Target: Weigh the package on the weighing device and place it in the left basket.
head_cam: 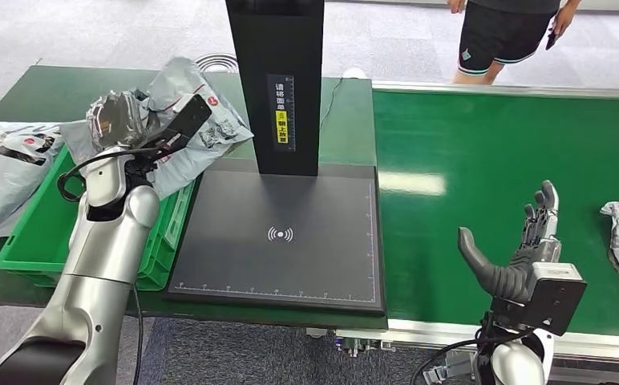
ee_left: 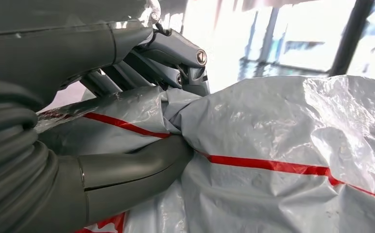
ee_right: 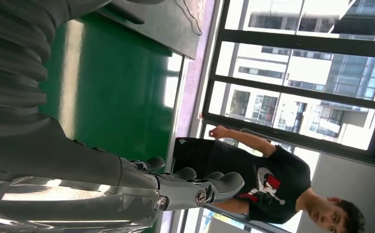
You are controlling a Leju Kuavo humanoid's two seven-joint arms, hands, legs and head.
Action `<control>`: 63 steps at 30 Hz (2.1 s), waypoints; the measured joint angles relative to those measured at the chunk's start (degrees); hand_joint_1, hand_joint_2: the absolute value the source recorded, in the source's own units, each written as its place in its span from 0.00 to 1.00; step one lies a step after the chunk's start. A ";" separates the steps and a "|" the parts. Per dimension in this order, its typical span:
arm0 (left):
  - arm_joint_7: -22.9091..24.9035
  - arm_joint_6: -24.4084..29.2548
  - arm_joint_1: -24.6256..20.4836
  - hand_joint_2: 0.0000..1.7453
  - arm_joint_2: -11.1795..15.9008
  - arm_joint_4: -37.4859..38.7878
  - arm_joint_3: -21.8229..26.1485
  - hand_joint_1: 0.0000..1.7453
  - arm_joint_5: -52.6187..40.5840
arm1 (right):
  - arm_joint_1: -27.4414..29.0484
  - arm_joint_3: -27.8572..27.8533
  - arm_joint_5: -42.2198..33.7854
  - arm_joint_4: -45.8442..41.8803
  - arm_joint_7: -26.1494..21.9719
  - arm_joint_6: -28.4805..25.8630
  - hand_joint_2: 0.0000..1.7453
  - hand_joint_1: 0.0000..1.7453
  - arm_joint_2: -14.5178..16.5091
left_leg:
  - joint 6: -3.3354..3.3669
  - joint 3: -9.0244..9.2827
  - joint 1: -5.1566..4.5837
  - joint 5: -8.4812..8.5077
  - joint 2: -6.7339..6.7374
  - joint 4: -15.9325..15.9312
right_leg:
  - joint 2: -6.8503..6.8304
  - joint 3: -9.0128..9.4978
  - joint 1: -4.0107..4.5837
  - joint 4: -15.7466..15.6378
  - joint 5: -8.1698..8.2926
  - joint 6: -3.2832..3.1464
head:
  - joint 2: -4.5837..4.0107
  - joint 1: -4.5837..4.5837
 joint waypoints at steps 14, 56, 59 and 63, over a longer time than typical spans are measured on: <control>6.52 -2.42 -8.86 1.00 1.81 15.03 4.51 1.00 -0.46 | -0.53 0.53 1.15 0.85 0.99 0.04 1.00 0.00 0.10 | 0.00 -0.06 0.00 0.00 0.00 0.00 | -0.01 -0.06 0.00 0.01 0.00 0.00 | 0.00 0.03; 7.93 -4.53 -11.86 1.00 6.94 30.89 16.31 0.00 -0.69 | -1.18 0.42 3.82 1.84 2.55 2.07 1.00 0.00 1.75 | -0.06 -0.09 0.05 0.04 -0.01 0.01 | -0.01 -0.11 0.02 0.04 -0.01 -0.01 | 0.00 0.00; 7.09 -1.75 -11.88 0.25 6.36 30.01 16.29 0.00 -0.78 | -1.17 0.42 4.02 1.84 2.57 2.07 1.00 0.00 1.80 | -0.06 -0.08 0.05 0.04 0.00 0.01 | -0.01 -0.11 0.02 0.04 -0.01 -0.01 | 0.00 -0.01; 4.68 2.48 -11.83 0.25 5.72 28.60 16.26 0.00 -0.63 | -1.08 0.41 4.04 1.83 2.60 1.96 1.00 0.00 1.81 | -0.06 -0.07 0.05 0.05 0.00 0.01 | 0.00 -0.10 0.03 0.04 0.00 -0.02 | 0.00 -0.01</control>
